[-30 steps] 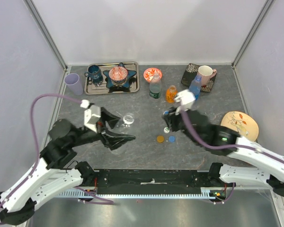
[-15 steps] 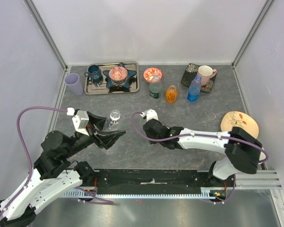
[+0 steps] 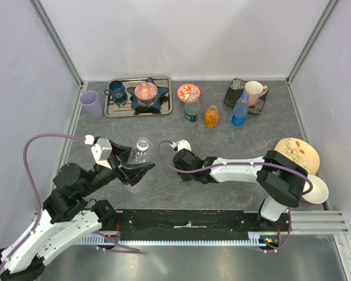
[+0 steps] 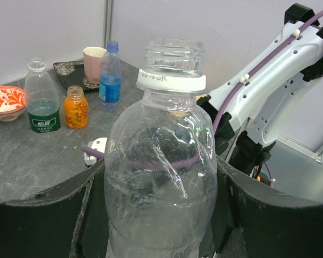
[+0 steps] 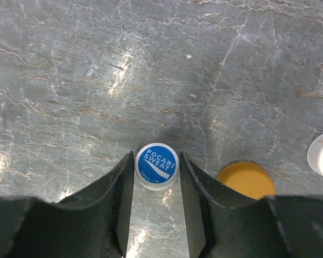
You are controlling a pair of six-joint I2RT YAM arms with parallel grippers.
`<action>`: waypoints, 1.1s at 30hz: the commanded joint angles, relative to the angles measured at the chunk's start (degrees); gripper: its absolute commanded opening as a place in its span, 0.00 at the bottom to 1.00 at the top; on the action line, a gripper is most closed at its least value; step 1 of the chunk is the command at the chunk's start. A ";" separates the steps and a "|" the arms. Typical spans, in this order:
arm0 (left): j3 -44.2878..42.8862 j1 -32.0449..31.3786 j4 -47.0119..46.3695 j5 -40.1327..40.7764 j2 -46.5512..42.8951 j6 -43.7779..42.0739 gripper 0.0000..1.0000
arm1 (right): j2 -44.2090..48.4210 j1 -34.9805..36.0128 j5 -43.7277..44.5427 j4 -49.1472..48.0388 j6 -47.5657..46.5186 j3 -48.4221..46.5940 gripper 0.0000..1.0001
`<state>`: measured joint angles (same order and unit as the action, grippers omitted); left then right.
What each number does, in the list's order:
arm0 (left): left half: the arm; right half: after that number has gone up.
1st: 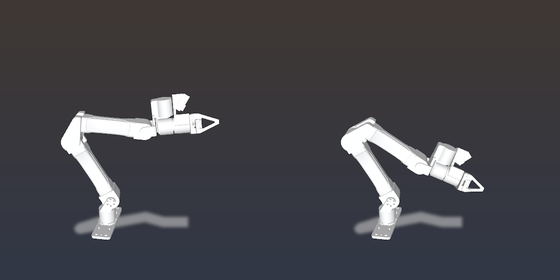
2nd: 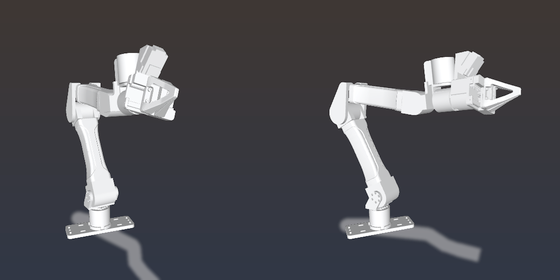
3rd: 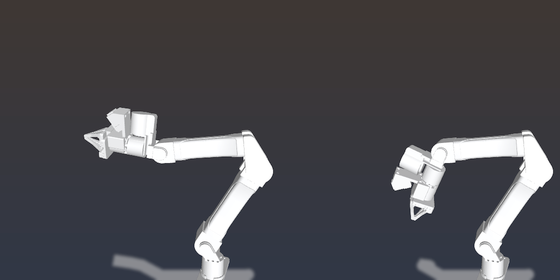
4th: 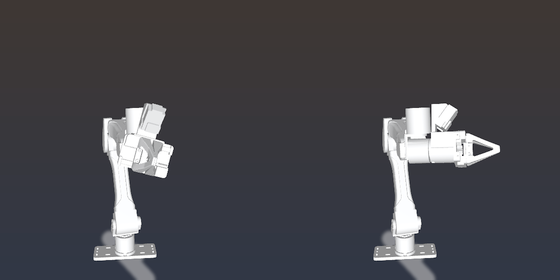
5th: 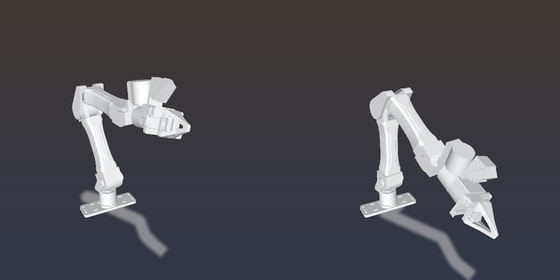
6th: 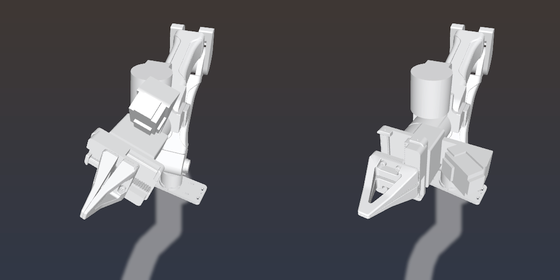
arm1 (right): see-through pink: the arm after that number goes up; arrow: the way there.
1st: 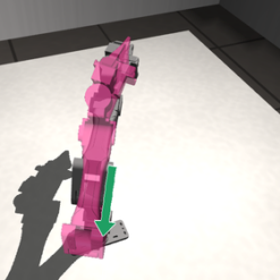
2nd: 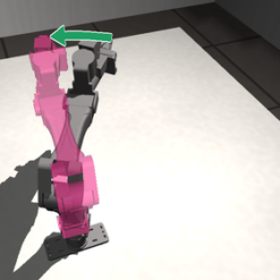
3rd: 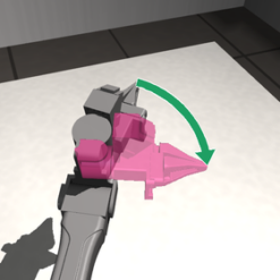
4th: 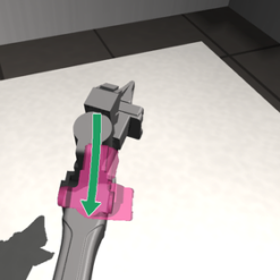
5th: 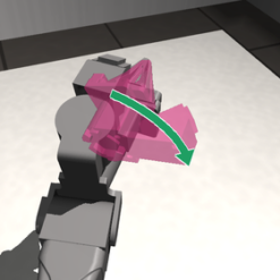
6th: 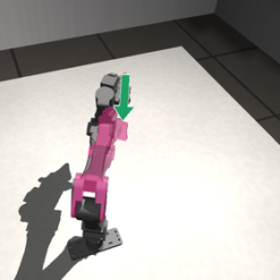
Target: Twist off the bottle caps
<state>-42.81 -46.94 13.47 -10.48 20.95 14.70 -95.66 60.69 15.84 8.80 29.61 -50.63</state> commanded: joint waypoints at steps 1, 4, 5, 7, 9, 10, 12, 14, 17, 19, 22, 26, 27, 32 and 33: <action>0.18 0.36 -1.17 0.99 -0.47 -1.87 0.47 | 0.03 -0.22 -0.37 -1.33 1.68 -0.79 0.53; 0.27 0.36 -1.17 0.99 -0.47 -1.95 0.48 | 0.47 -0.22 -0.37 -1.06 2.12 -0.35 0.60; 0.27 0.36 -1.17 0.90 -0.38 -1.87 0.48 | 0.65 -0.22 -0.45 -1.15 2.30 -0.17 0.62; 0.27 0.36 -1.00 0.90 -0.38 -1.87 0.48 | 0.82 -0.22 -0.37 -1.06 2.30 -0.08 0.64; 0.27 0.36 -0.99 0.90 -0.38 -1.78 0.48 | 2.31 -0.22 0.16 -1.15 2.39 -0.17 0.66; 0.27 0.36 -1.08 0.90 -0.38 -1.87 0.48 | 3.45 -0.22 0.51 -0.98 2.30 -0.43 0.67; 0.09 0.36 -1.00 1.07 -0.38 -1.87 0.48 | 8.71 -0.22 2.00 -0.19 1.69 -2.88 0.69; -0.17 0.36 -1.08 1.08 0.14 -1.95 0.49 | 14.06 -0.22 3.84 3.65 0.02 -9.52 0.76; -0.96 0.36 -1.34 0.81 1.37 -2.22 0.49 | 18.39 -0.22 9.20 11.72 -2.09 -21.64 0.84; -1.75 0.36 -1.52 0.20 2.25 -2.57 0.49 | 19.19 -0.22 15.17 17.10 -2.71 -28.17 0.84; -2.63 0.36 -2.22 -1.29 4.44 -3.36 0.50 | 21.56 -0.22 16.26 24.41 -4.20 -36.45 0.85; -5.61 0.36 -2.58 -11.10 10.76 -5.99 0.51 | 28.13 -0.22 1.07 22.24 -6.32 -38.31 0.85; -6.23 0.36 -2.75 -13.05 13.91 -6.43 0.51 | 29.20 -0.22 -1.48 21.53 -5.97 -37.88 0.85; -8.78 0.44 -5.65 -17.47 21.41 -6.18 0.50 | 32.90 -0.22 -12.14 19.42 -3.06 -35.07 0.86; -8.78 0.36 -6.52 -17.29 22.11 -6.00 0.50 | 33.16 -0.22 -12.67 19.24 -2.45 -34.63 0.86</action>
<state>-49.06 -46.83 11.88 -22.39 39.75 10.96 -61.98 60.49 12.36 26.48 25.54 -87.88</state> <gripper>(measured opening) 0.666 0.862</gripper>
